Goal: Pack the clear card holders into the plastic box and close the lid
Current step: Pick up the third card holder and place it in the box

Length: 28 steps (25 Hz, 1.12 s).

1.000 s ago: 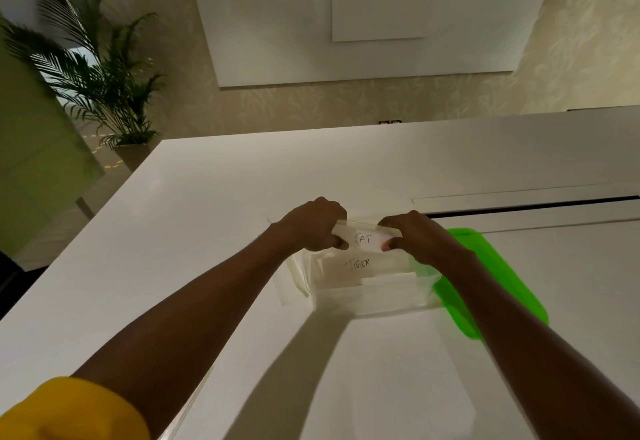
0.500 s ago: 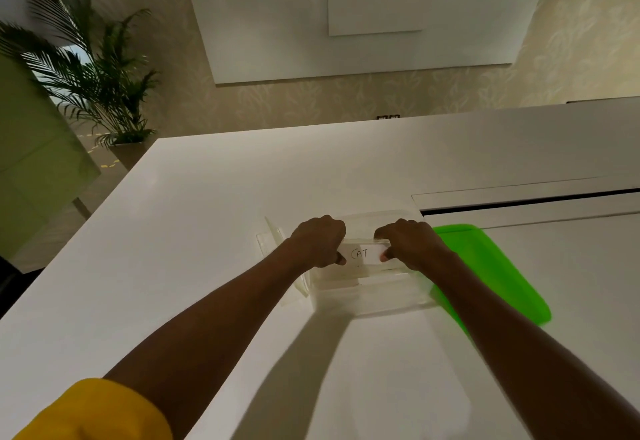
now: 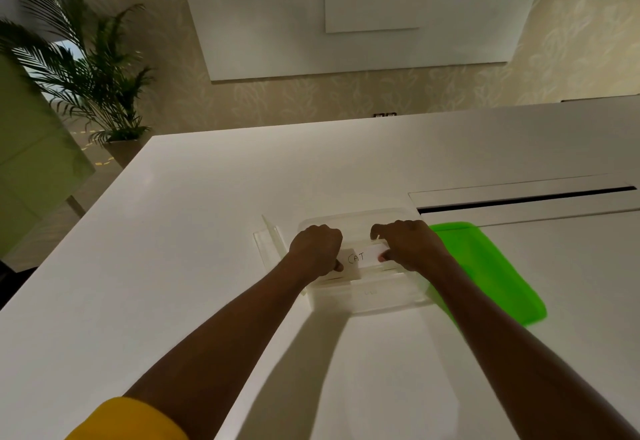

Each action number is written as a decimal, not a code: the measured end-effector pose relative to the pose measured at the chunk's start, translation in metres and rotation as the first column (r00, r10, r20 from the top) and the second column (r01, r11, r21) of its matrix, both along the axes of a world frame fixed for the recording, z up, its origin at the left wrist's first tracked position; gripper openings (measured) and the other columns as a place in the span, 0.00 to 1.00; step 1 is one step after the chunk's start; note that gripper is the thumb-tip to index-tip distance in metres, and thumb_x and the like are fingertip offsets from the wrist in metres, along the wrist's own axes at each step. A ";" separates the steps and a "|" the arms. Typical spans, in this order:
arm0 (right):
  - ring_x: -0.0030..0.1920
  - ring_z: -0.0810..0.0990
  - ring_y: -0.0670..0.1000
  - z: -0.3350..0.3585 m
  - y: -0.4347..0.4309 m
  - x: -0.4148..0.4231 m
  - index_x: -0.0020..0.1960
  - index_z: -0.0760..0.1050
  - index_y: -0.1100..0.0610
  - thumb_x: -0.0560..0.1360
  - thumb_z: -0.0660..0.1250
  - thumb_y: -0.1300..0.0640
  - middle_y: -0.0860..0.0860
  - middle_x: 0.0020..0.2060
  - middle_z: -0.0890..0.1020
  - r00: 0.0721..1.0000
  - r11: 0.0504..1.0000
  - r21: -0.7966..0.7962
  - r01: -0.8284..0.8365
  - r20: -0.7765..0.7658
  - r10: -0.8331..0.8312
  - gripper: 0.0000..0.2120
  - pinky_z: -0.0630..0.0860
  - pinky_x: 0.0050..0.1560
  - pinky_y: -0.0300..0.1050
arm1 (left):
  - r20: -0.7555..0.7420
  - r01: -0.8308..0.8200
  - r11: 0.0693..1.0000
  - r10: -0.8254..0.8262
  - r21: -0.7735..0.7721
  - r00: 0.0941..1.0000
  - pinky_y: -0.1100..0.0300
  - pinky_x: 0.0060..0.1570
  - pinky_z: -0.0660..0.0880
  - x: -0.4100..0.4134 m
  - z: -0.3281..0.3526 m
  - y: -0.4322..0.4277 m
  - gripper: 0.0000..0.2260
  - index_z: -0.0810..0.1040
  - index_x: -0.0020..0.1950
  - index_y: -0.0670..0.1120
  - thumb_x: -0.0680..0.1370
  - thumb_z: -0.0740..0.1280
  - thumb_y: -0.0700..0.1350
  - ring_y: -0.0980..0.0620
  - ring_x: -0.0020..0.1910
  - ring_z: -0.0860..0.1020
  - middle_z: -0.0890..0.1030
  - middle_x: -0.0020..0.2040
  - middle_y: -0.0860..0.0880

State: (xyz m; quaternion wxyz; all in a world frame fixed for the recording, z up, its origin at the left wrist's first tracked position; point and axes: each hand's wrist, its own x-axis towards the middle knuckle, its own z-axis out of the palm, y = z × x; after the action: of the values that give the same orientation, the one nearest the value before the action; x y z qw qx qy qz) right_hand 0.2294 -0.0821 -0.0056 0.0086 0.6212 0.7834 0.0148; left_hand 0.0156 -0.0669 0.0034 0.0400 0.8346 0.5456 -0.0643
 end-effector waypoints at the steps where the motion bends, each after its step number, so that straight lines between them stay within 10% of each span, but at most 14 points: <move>1: 0.58 0.82 0.54 0.000 -0.001 -0.001 0.65 0.72 0.45 0.75 0.73 0.44 0.50 0.56 0.85 1.000 1.000 0.007 -0.003 0.010 0.002 0.21 0.73 0.56 0.46 | -0.003 0.001 1.000 -0.001 0.019 1.000 0.51 0.50 0.78 0.000 -0.001 -0.001 0.20 0.80 0.60 0.42 0.75 0.77 0.54 0.41 0.55 0.82 0.82 0.57 0.43; 14: 0.67 0.75 0.49 0.010 -0.010 -0.005 0.69 0.70 0.44 0.74 0.68 0.40 0.45 0.66 0.78 0.998 0.998 -0.025 -0.065 0.022 0.066 0.25 0.72 0.66 0.48 | -0.133 0.073 0.974 -0.045 0.215 0.990 0.49 0.61 0.71 0.003 -0.006 -0.020 0.21 0.75 0.67 0.44 0.79 0.70 0.54 0.42 0.61 0.80 0.82 0.61 0.44; 28: 0.59 0.80 0.49 0.022 -0.020 -0.010 0.64 0.77 0.50 0.78 0.70 0.47 0.45 0.56 0.82 0.892 0.979 0.203 -0.007 -0.440 0.098 0.16 0.77 0.60 0.49 | 0.288 -0.115 0.891 -0.018 0.439 0.957 0.49 0.62 0.74 -0.085 0.018 -0.010 0.18 0.74 0.72 0.44 0.83 0.61 0.42 0.42 0.66 0.77 0.79 0.68 0.44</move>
State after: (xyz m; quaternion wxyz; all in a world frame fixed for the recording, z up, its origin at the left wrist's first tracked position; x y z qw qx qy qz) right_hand 0.2194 -0.1019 0.0159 -0.2338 0.5841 0.7756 -0.0513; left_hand -0.0691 -0.0771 0.0219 -0.0749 0.8075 0.5549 0.1856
